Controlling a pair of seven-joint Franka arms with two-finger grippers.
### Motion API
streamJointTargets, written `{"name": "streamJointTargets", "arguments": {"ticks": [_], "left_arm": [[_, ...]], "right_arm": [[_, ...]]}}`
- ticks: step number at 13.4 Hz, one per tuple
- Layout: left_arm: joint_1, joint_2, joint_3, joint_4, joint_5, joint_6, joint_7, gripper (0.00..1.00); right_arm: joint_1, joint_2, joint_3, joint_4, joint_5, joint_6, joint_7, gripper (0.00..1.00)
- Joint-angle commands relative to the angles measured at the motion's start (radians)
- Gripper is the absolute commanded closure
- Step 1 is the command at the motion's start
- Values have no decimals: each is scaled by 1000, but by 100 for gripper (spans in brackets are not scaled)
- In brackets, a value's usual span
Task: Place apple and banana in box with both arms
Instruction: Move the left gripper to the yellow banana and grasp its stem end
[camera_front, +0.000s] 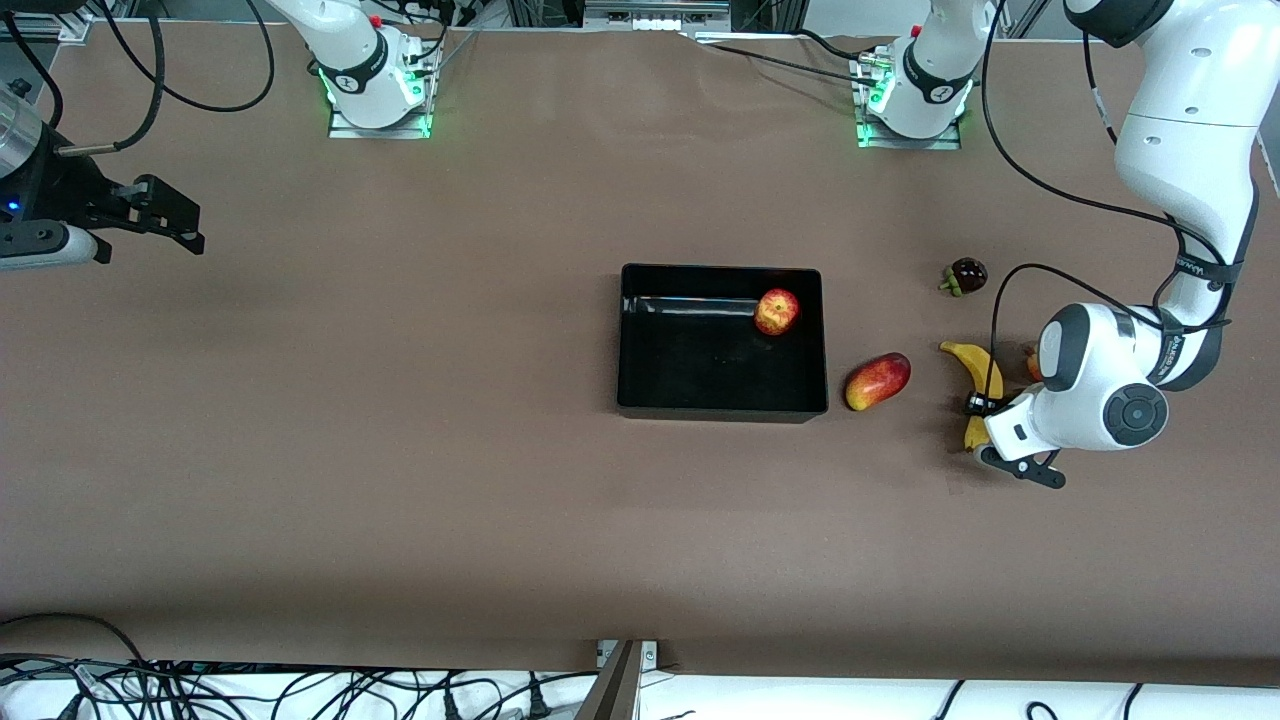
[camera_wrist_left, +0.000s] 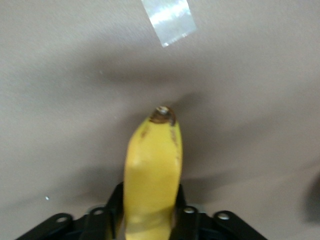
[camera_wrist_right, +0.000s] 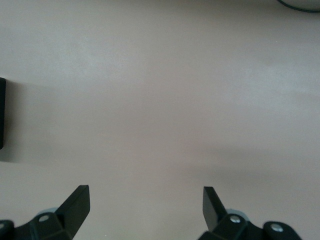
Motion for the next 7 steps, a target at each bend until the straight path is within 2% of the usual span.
{"name": "streamJointTargets", "arguments": {"ticks": [1,3,5,7], "left_arm": [[6,-52,-22,-4,16,-77,3,100],[-21,-75,-25,81,10,-188,1,100],[-92,-72,-32,247,1,-392,-6,100],[-170,-72,-32,332,-81,-470,-57,100]], "right_arm": [[2,7,5,20,-10,-4,-5,0],[2,7,5,20,-10,-4,-5,0],[2,7,5,20,-10,-4,-5,0],[2,7,5,20,-9,-4,-5,0]]}}
